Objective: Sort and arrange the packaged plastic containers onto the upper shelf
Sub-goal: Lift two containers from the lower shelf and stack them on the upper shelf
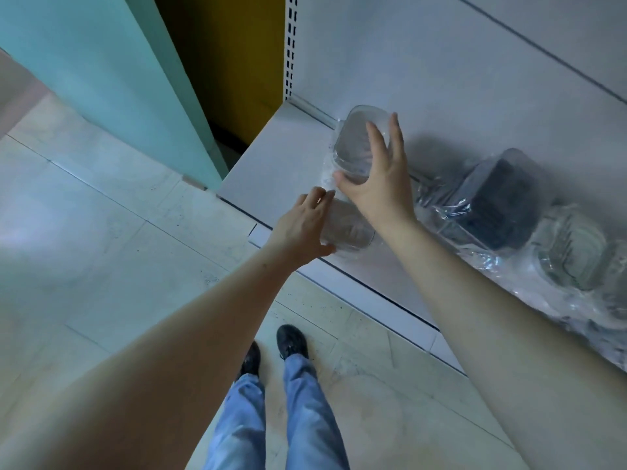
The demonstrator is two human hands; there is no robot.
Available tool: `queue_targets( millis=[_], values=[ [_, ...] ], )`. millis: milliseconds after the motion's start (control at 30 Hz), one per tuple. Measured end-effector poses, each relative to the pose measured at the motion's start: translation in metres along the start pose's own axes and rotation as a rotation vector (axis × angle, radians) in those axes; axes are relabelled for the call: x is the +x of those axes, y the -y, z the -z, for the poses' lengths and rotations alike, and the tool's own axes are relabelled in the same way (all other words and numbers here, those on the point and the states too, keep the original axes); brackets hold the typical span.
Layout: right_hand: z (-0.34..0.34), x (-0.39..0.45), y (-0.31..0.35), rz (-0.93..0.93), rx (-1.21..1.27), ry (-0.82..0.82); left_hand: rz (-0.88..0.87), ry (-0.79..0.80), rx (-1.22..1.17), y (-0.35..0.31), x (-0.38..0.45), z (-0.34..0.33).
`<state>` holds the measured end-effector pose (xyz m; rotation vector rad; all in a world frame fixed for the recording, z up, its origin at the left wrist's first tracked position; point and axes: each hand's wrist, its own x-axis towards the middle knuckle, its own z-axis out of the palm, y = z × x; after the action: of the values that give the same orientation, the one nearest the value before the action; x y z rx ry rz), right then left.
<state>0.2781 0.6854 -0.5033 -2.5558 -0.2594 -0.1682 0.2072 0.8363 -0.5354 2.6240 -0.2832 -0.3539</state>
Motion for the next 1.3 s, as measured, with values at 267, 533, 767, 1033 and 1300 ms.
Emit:
queue_targets(
  millis=[267, 533, 767, 1033, 1300],
  values=[
    [0.028, -0.014, 0.008, 0.018, 0.002, -0.122, -0.05, -0.051, -0.077, -0.013, -0.014, 0.023],
    [0.085, -0.076, 0.058, 0.116, 0.043, -0.106, 0.007, -0.193, -0.197, -0.014, -0.097, 0.062],
    [0.143, -0.15, 0.116, 0.226, 0.037, -0.102, 0.02, -0.266, -0.319, -0.016, -0.188, 0.115],
    [0.217, -0.221, 0.163, 0.328, -0.05, -0.248, -0.121, -0.377, -0.399, -0.04, -0.255, 0.186],
    [0.318, -0.272, 0.142, 0.265, -0.011, -0.529, -0.335, -0.412, -0.45, -0.147, -0.27, 0.211]
  ],
)
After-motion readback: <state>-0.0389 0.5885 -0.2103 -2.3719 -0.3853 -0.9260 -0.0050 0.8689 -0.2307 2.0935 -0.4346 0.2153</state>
